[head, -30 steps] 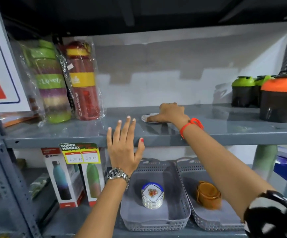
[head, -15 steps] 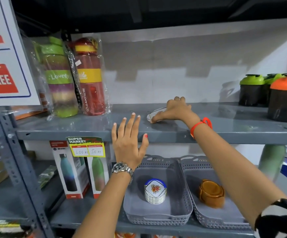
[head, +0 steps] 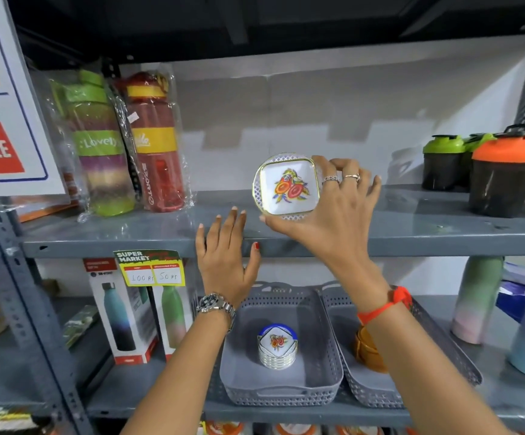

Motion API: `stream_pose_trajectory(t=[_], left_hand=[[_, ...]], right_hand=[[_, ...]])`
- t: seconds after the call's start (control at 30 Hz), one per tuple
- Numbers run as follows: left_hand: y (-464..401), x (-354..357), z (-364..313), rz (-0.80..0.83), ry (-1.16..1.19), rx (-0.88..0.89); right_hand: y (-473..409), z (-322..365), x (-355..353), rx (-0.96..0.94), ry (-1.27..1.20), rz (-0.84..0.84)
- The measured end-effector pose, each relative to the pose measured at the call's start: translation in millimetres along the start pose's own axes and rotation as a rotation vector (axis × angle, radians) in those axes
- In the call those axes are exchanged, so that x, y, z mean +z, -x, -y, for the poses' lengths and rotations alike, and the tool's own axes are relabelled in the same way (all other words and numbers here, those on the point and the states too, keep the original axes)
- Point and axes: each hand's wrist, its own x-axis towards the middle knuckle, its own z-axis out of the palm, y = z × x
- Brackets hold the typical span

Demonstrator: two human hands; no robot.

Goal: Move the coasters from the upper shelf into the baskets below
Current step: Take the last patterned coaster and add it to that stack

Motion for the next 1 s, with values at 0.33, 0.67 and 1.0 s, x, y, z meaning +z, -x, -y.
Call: stream_pose_trajectory(t=[0.33,0.67,1.0], left_hand=[[1,3,1,-0.092,0.003,0.029],[3,3,1,-0.091,-0.004,0.054],[3,8,6,-0.097,-0.139,0.093]], right_hand=[[13,31,-40,-0.057,-0.095,-0.184],[22,22,-36,0.005,-0.209,-0.022],[101,-27,1,0.070,-0.349,0.598]])
